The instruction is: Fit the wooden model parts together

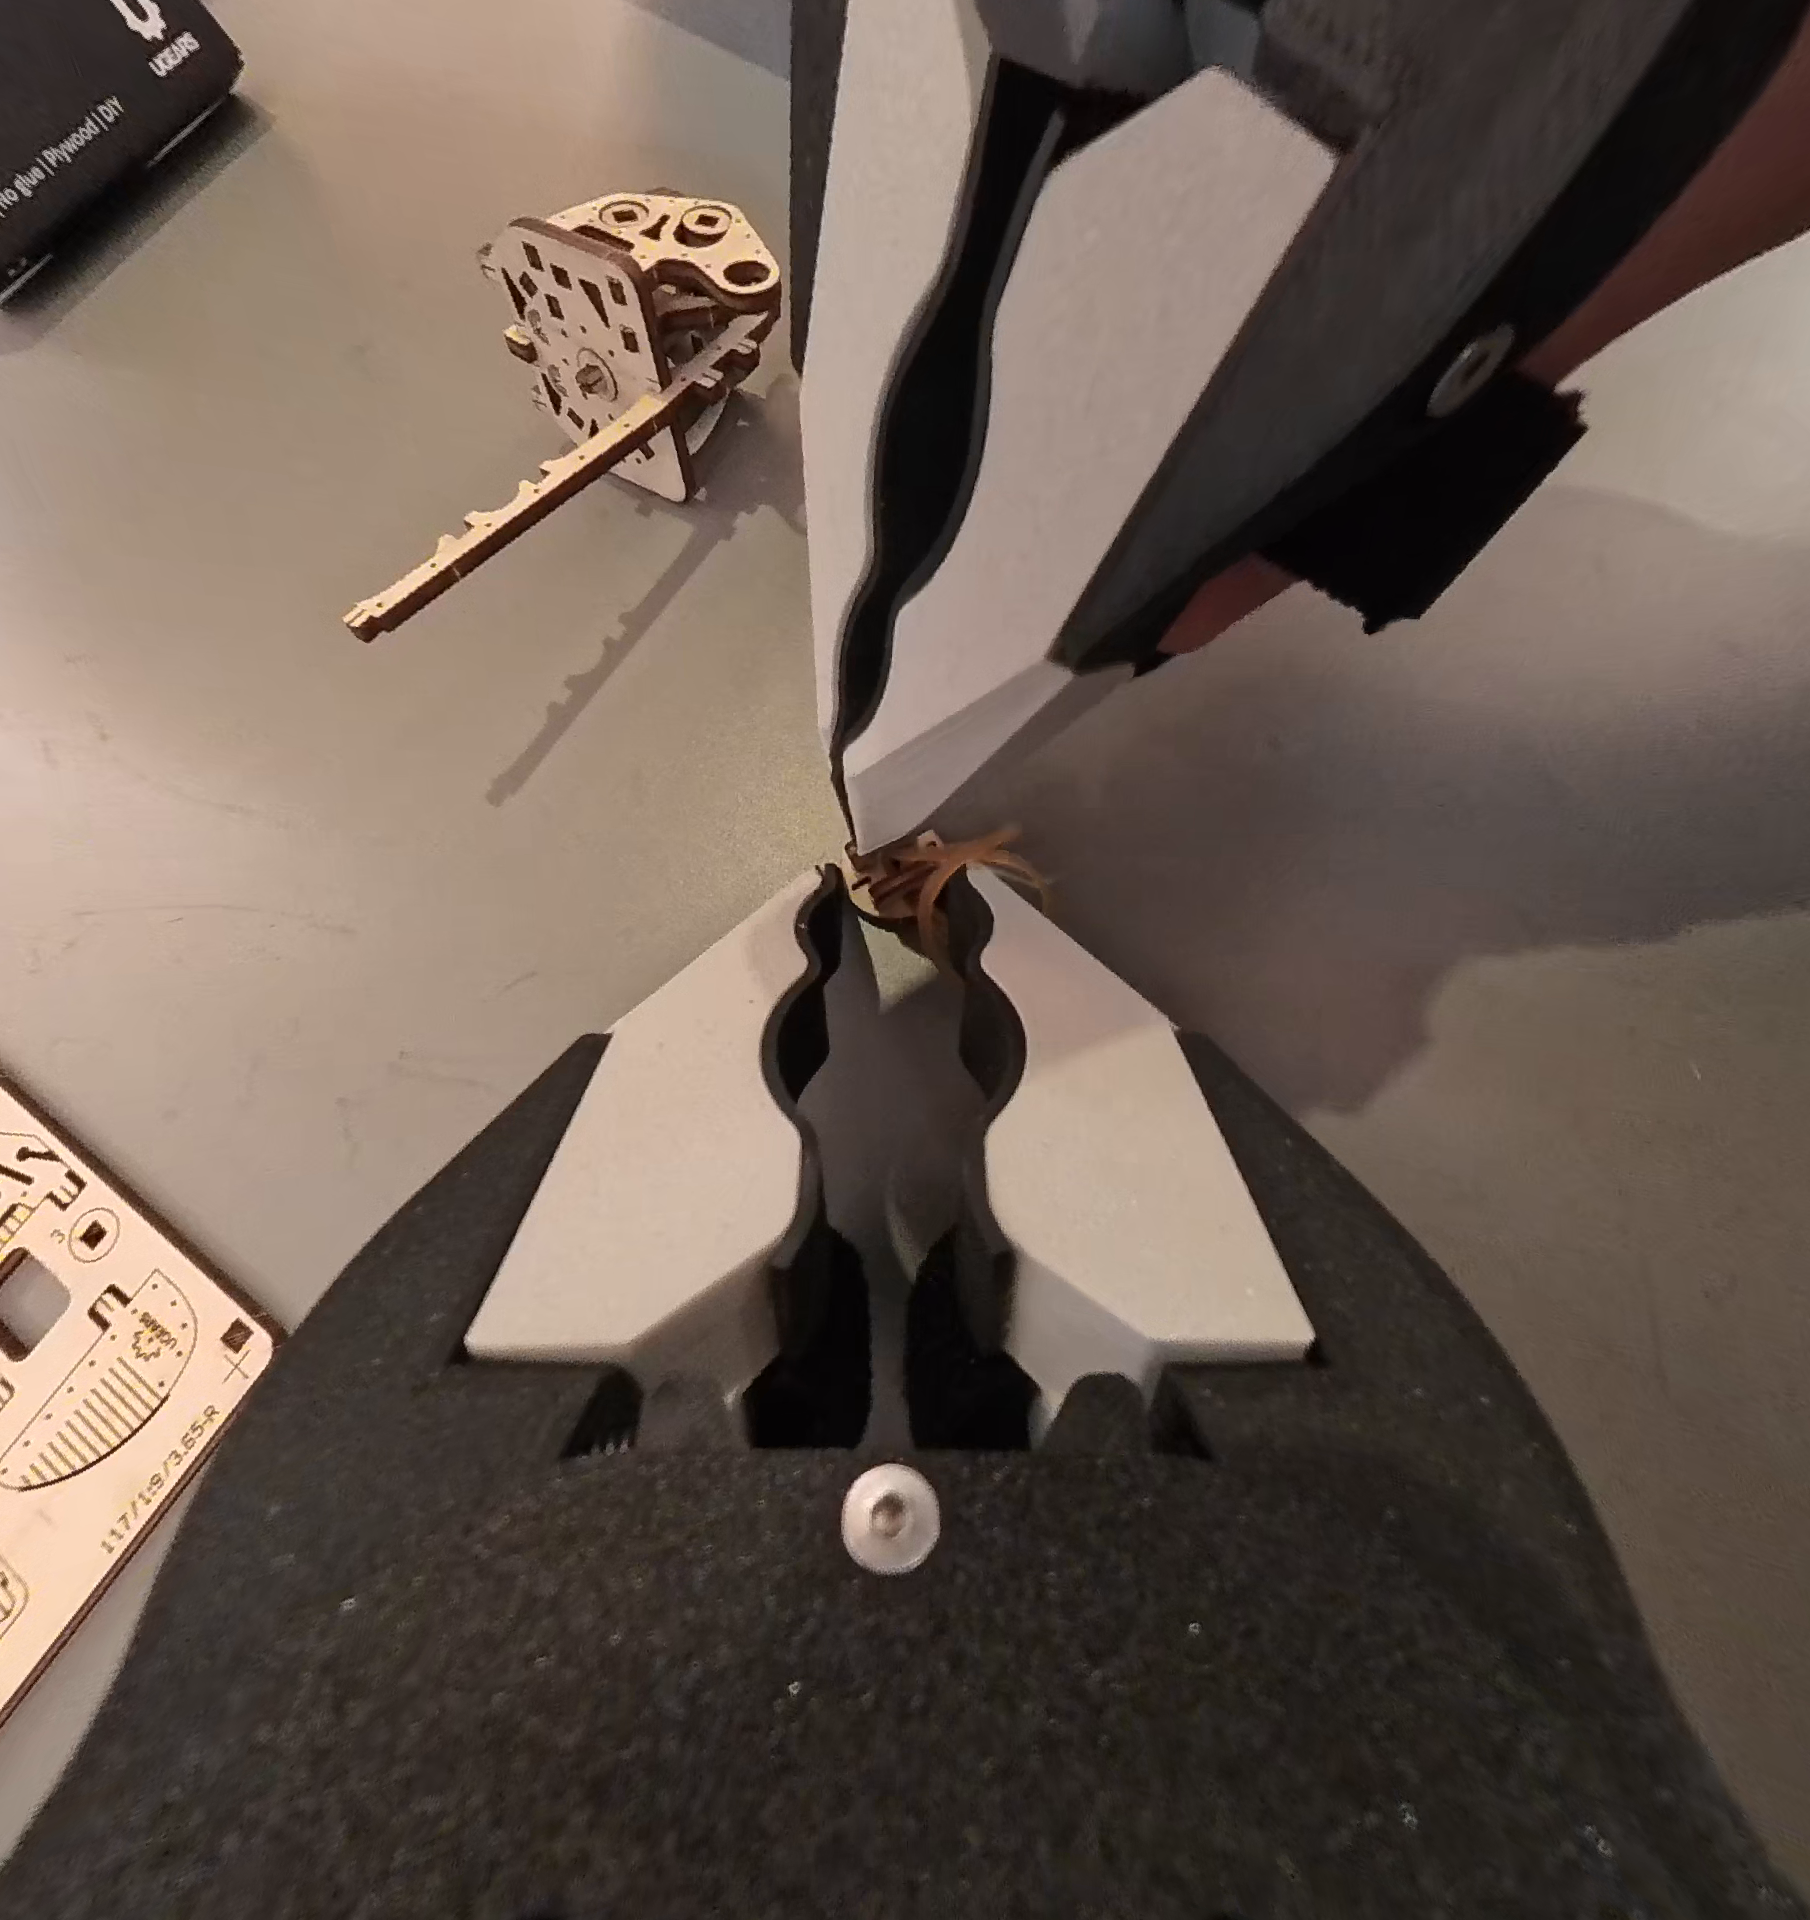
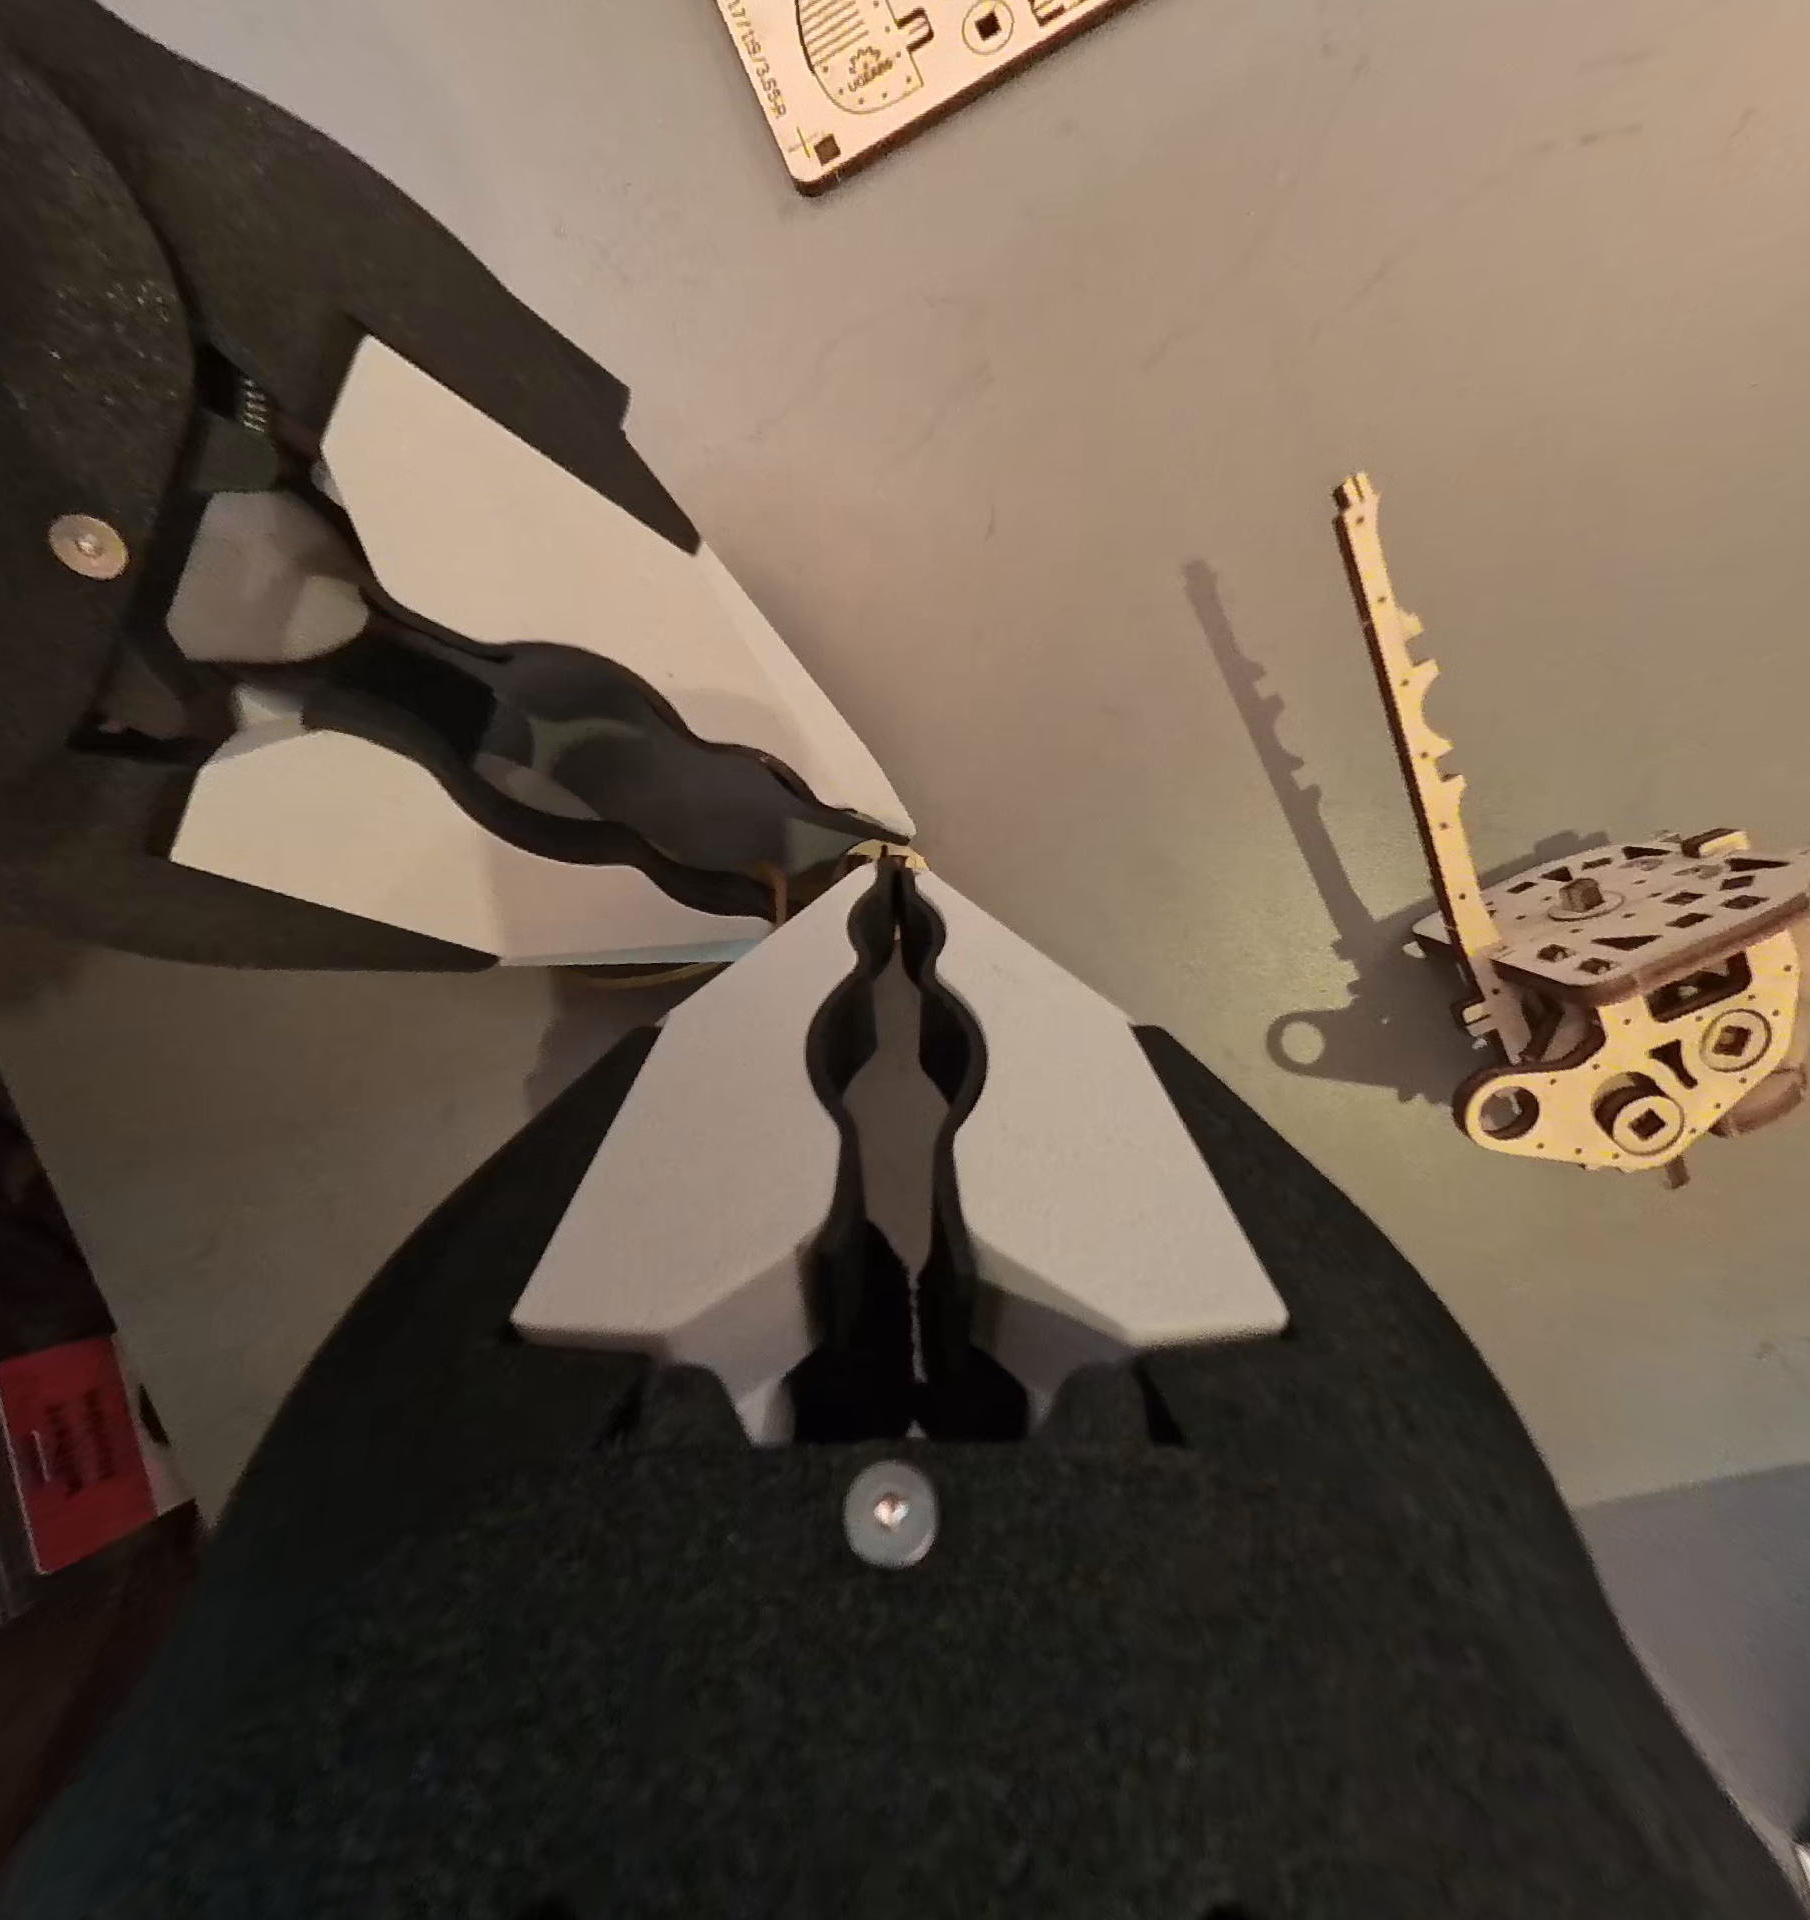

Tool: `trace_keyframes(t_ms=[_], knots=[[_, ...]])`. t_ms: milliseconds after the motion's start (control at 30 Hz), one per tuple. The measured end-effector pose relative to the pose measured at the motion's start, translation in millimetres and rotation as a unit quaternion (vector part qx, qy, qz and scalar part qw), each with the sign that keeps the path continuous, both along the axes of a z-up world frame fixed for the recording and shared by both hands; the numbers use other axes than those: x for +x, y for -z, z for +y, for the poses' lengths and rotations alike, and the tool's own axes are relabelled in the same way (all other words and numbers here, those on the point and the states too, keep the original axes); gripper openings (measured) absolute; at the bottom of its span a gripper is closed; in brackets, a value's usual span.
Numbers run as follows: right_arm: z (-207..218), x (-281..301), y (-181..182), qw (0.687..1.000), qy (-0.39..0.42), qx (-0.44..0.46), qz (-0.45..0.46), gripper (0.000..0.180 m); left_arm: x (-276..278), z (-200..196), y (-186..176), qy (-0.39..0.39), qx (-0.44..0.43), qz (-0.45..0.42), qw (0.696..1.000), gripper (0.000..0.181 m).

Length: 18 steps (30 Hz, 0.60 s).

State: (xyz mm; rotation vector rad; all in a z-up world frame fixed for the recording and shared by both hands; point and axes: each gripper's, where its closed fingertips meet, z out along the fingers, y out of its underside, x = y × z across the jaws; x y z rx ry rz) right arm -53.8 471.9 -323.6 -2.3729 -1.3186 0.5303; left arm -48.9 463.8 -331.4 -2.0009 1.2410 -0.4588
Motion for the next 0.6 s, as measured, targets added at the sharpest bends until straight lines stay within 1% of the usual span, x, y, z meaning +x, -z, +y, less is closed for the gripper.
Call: trace_keyframes(t_ms=[200,300,600], knots=[[-1.4,-1.6,1.7,1.000,0.005,-0.013,-0.016,0.000,0.0,0.0,0.1,0.000,0.000,0.000,1.000,0.018],[-2.1,-1.9,2.1,0.999,-0.003,0.000,-0.039,0.000,0.0,0.1,0.1,0.000,0.000,0.000,1.000,0.018],[-2.5,-1.6,0.9,1.000,-0.004,-0.011,-0.029,0.000,0.3,0.0,0.2,0.001,-0.003,-0.002,1.000,0.018]])
